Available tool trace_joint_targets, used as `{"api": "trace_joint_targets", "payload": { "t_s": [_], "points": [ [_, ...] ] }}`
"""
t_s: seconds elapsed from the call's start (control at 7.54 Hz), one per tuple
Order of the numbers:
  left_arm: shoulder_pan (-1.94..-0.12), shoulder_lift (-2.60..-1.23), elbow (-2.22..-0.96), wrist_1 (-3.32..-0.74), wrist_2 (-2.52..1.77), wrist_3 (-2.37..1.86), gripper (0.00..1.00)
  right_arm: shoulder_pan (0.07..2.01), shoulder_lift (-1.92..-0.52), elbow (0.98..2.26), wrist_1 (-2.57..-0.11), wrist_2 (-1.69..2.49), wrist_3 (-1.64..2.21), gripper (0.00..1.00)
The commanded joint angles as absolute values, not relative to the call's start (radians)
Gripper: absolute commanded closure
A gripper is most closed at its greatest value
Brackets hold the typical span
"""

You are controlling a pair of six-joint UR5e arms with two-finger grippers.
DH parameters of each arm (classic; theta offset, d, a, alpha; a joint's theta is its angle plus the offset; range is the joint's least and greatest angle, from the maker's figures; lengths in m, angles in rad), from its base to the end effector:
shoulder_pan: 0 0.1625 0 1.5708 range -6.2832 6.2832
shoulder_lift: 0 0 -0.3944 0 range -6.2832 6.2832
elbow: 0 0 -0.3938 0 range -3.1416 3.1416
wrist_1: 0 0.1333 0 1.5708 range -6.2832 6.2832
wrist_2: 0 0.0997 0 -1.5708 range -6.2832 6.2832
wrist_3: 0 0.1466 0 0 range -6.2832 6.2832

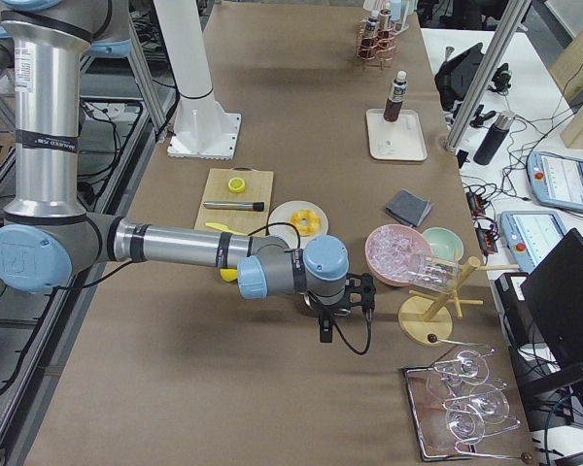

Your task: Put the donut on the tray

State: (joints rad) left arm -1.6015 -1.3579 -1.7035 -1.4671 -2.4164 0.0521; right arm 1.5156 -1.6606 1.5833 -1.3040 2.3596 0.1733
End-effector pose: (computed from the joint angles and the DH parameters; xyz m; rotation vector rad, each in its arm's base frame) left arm -0.0355 -0.3885 0.6934 -0.1377 0.8495 -0.0577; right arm 0.0031 -0.4755 0.6684 0.0887 -0.8016 0.0369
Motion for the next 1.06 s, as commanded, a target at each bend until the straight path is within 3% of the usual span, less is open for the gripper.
{"api": "trace_joint_targets", "payload": {
  "t_s": [0.0,0.93],
  "points": [
    [-1.601,-1.342,-1.706,-1.468,-2.416,0.052,0.02,1.516,-1.661,1.580,-1.301,2.364,0.173,0.00],
    [-1.601,-1.342,-1.701,-1.466,-2.416,0.052,0.02,1.516,-1.666,1.591,-1.299,2.365,0.175,0.00]
  ]
}}
